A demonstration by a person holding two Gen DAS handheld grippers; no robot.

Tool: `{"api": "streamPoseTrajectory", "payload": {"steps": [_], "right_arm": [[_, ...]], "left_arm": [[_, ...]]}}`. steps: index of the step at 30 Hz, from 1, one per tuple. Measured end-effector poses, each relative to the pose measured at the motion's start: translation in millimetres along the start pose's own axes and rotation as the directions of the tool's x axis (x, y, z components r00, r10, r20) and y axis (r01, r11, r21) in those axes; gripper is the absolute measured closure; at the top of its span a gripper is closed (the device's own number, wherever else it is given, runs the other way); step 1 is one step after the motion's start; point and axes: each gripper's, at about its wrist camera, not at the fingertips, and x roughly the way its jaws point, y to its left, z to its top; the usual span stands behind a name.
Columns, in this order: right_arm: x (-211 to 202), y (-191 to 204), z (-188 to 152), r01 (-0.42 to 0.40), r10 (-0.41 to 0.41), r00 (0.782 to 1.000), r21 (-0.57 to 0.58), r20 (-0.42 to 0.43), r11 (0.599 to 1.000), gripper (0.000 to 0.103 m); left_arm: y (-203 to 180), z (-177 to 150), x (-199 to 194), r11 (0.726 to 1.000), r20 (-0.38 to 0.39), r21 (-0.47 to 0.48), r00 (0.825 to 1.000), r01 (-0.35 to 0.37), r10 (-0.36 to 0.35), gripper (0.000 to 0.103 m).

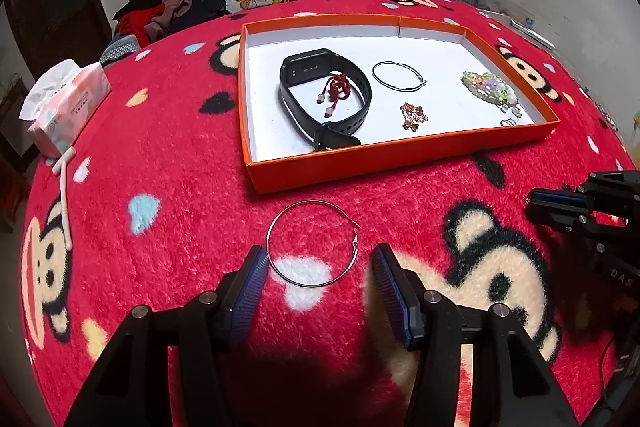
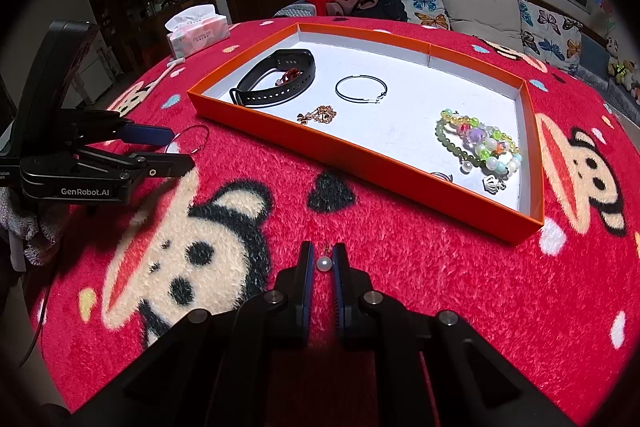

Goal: Organize jewelry

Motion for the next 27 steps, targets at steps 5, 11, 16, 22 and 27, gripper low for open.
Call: {"api": "streamPoseTrajectory", "payload": {"steps": [5, 11, 16, 22, 27], "right_arm": [[-0.5, 0.3, 0.1, 0.0, 0.0, 1.0, 0.0, 0.0, 1.0, 0.092], [-0.8, -0.1, 0.0, -0.005, 0.005, 1.0, 0.0, -0.001, 1.0, 0.092], [-0.8, -1.3, -0.4, -0.008, 0.008, 1.0, 0.008, -0.001, 1.0, 0.092], [-1.2, -1.3, -0.7, -0.008, 0.008, 1.0, 0.008, 0.0, 1.0, 0.092], [-1.2, -1.2, -0.8, -0.006, 0.006, 1.0, 0.007, -0.001, 1.0, 0.092]], "left_arm": [[0.2, -0.6, -2.0, 1.0, 0.016, 0.009, 1.0, -0.01, 0.01, 0.058], [0.4, -2.3, -7.8, 1.0, 0.023, -0.001, 1.0, 0.005, -0.005, 0.085], [8.1, -4.7, -14.2, 0.998, 0.026, -0.043, 0.999, 0.046, -0.045, 0.084], [11.8, -1.3, -27.3, 0.999, 0.058, -0.012, 0.998, 0.036, -0.035, 0.04], [11.9, 3.2, -21.0, 0.999, 0.038, 0.051, 0.999, 0.004, -0.006, 0.039]]}}
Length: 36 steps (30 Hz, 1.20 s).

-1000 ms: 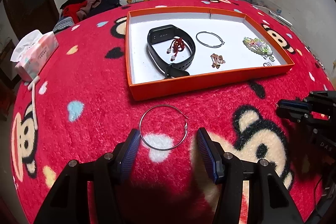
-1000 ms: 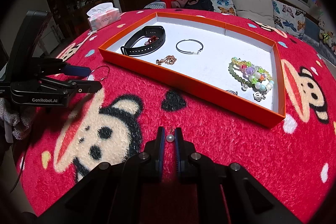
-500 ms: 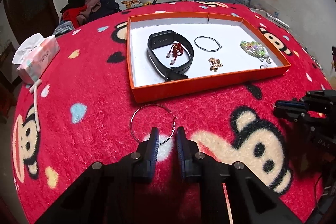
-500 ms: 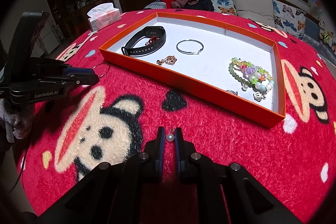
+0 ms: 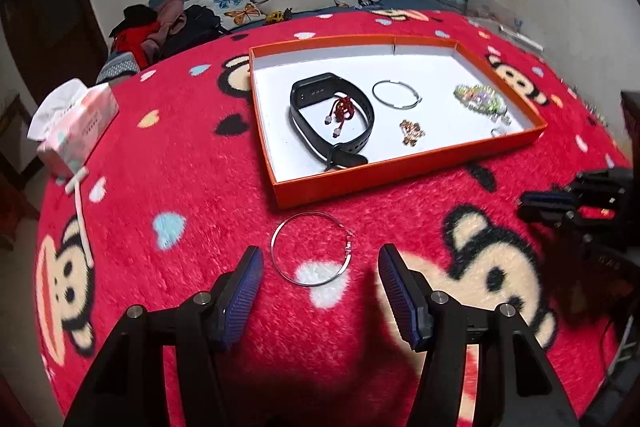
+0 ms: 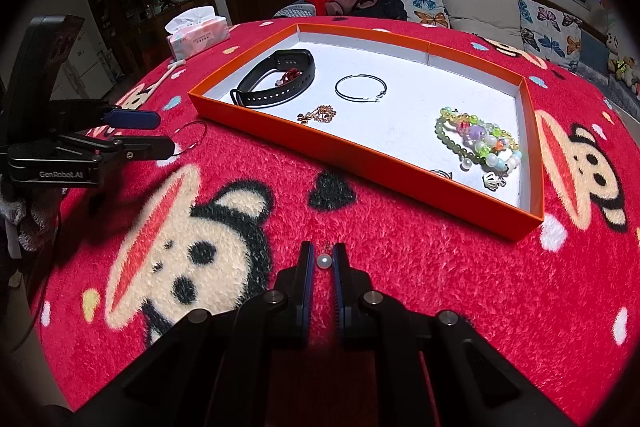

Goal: Organize jewelry

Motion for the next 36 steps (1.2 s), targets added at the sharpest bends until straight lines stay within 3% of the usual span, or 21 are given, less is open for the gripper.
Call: {"api": "streamPoseTrajectory", "payload": {"steps": [11, 20, 27, 30, 36], "right_arm": [[0.2, 0.0, 0.3, -0.002, 0.002, 1.0, 0.002, 0.0, 1.0, 0.092], [0.2, -0.6, 0.2, -0.001, 0.001, 1.0, 0.002, 0.0, 1.0, 0.092], [0.2, -0.2, 0.4, -0.001, 0.001, 1.0, 0.002, 0.0, 1.0, 0.092], [0.1, 0.5, 0.8, -0.002, 0.002, 1.0, 0.002, 0.0, 1.0, 0.092], [-0.1, -0.7, -0.1, -0.002, 0.002, 1.0, 0.005, 0.0, 1.0, 0.092]], "left_arm": [[9.8, 3.9, 25.2, 0.998, -0.051, 0.054, 0.998, 0.023, -0.02, 0.039], [3.1, 4.8, 27.8, 0.995, -0.038, 0.096, 0.999, 0.025, -0.021, 0.04], [-5.0, 3.4, 25.8, 0.991, -0.022, 0.129, 1.0, 0.025, -0.022, 0.053], [-7.4, 3.0, 24.7, 0.99, -0.028, 0.13, 0.998, 0.061, -0.058, 0.072], [-7.2, 2.7, 21.7, 0.991, -0.028, 0.115, 0.997, 0.072, -0.069, 0.071]]}}
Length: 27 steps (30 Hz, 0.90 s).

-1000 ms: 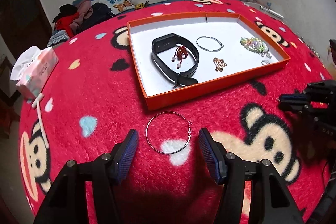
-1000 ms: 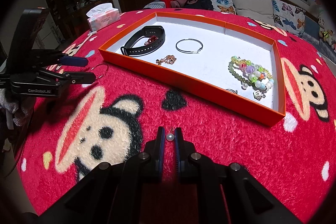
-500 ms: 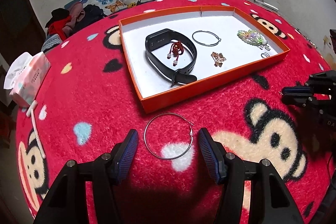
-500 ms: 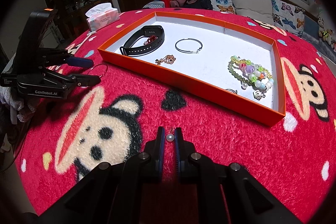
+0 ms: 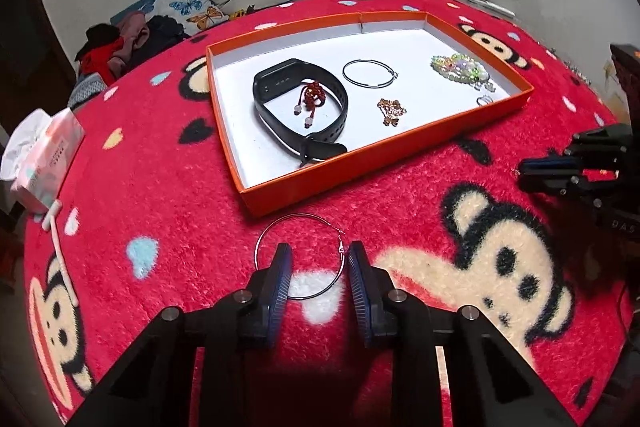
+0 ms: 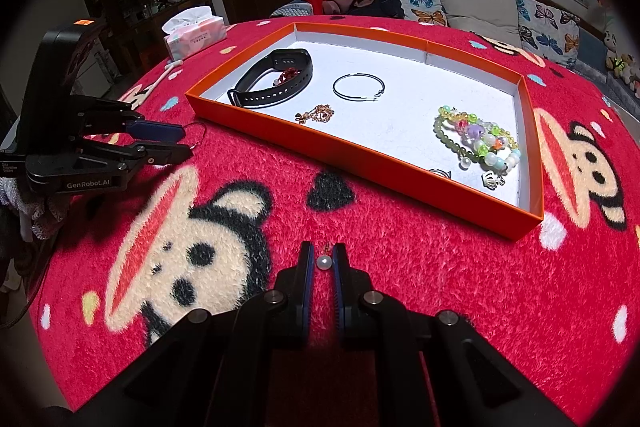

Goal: Organize jewelry

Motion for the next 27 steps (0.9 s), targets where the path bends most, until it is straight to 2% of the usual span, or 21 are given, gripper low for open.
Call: {"api": "streamPoseTrajectory", "payload": {"steps": [4, 8, 9, 18, 27], "right_arm": [[-0.1, -0.7, -0.3, -0.002, 0.002, 1.0, 0.003, 0.001, 1.0, 0.092], [-0.2, -1.0, -0.5, -0.001, 0.001, 1.0, 0.003, 0.0, 1.0, 0.092], [-0.3, -1.4, -0.8, -0.001, 0.001, 1.0, 0.003, 0.0, 1.0, 0.092], [0.1, -1.1, -0.3, -0.001, 0.001, 1.0, 0.002, -0.002, 1.0, 0.092], [1.1, -0.8, -1.8, 0.001, -0.001, 1.0, -0.003, -0.005, 1.0, 0.092]], "left_arm": [[1.2, -1.5, -6.4, 1.0, 0.014, 0.008, 1.0, 0.01, -0.01, 0.069], [0.1, -1.5, -12.7, 0.999, 0.033, 0.029, 0.999, -0.028, 0.027, 0.049], [0.4, -1.0, -13.3, 0.999, 0.035, 0.032, 0.999, -0.036, 0.035, 0.048], [6.9, 0.3, -0.4, 0.998, -0.008, 0.061, 0.999, -0.032, 0.032, 0.048], [12.4, 5.0, 8.1, 0.998, -0.027, 0.068, 0.999, 0.019, -0.017, 0.049]]}}
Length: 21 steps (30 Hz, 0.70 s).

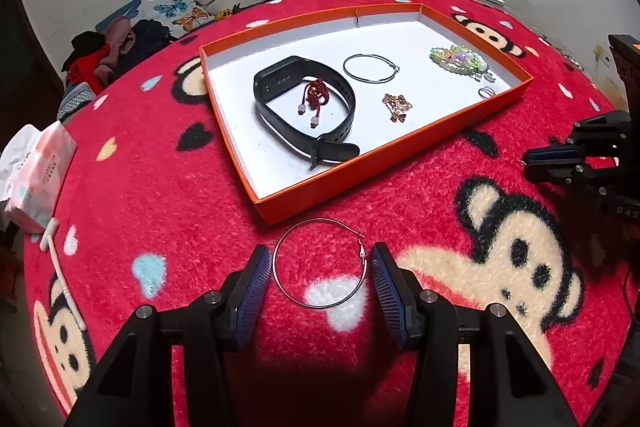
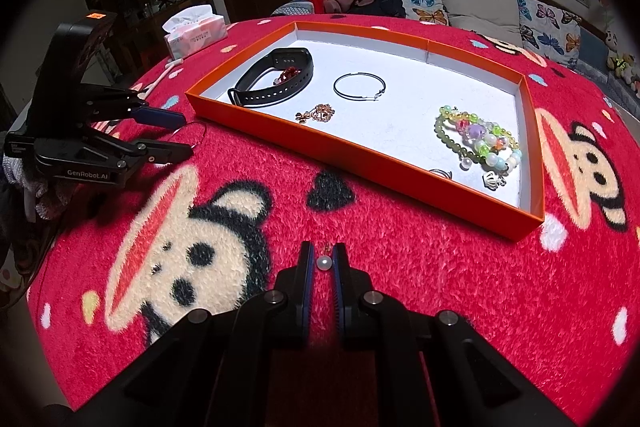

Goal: Organize jewelry

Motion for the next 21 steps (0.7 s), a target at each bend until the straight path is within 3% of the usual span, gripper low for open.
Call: {"api": "streamPoseTrajectory", "payload": {"steps": [11, 21], "right_arm": [[-1.9, 0.9, 1.7, -0.004, 0.004, 1.0, 0.004, 0.006, 1.0, 0.092], [-24.0, -1.3, 9.8, -0.039, 0.039, 0.998, 0.011, 0.055, 0.999, 0.092]], "left_arm": [[-7.5, -1.8, -9.7, 1.0, 0.005, -0.021, 1.0, 0.001, -0.001, 0.051], [-19.7, 5.2, -51.1, 0.998, 0.099, -0.045, 0.995, 0.036, -0.031, 0.051]]}}
